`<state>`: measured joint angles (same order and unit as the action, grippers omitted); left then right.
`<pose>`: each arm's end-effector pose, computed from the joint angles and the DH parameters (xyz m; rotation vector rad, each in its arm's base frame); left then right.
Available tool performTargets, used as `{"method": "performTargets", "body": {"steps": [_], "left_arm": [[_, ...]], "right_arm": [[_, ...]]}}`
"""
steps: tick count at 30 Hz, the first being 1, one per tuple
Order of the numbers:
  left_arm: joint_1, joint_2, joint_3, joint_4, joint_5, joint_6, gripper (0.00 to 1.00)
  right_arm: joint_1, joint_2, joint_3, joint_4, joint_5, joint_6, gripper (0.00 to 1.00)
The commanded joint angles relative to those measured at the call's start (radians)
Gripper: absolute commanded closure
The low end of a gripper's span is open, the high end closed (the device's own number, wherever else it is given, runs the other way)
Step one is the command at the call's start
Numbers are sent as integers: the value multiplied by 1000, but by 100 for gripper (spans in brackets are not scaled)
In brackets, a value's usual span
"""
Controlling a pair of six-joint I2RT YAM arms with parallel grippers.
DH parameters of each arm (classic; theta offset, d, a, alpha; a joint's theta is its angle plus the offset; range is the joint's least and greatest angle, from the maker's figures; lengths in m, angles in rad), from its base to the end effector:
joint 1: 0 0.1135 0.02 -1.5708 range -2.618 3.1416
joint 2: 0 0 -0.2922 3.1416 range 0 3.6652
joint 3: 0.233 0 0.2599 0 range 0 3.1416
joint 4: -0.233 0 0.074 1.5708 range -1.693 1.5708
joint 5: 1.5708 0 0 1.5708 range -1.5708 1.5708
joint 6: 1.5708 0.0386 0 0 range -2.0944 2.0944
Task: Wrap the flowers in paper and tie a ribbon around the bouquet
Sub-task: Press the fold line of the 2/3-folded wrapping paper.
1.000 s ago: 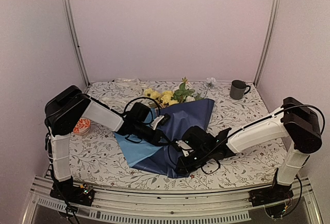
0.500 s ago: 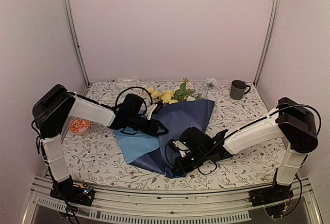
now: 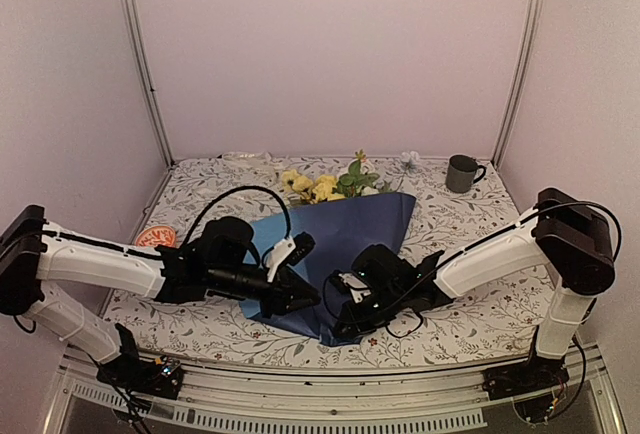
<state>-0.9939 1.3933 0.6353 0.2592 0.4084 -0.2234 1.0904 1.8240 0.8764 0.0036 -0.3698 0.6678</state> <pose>0.1450 -0.2509 0.2185 1.0888 1.9574 -1.1327 0.1512 0.3204 0.1370 -0.7620 2.7338 1.0450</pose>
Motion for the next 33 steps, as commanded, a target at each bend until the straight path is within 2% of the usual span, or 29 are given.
{"method": "performTargets", "body": {"steps": [1,5,12,17,22,27,33], "left_arm": [[-69,17,-37,-22,-28,99,84],[-102,133,15,-75,-79,130,91],[-144,259,61,-63,-130,186,90],[-144,322,112,-137,-178,221,89],[-145,400,192,-279,-214,232,90],[-145,418,212,-343,-251,228,91],[-144,484,268,-402,-214,238,93]], "right_arm": [[-24,34,-45,26,-67,55,97],[-34,37,-60,67,-97,81,96],[-39,35,-80,92,-115,112,96],[-40,32,-83,98,-125,130,96],[-40,23,-80,82,-124,131,96],[-41,-21,-87,64,-112,148,96],[-44,-115,-90,51,-114,175,95]]}}
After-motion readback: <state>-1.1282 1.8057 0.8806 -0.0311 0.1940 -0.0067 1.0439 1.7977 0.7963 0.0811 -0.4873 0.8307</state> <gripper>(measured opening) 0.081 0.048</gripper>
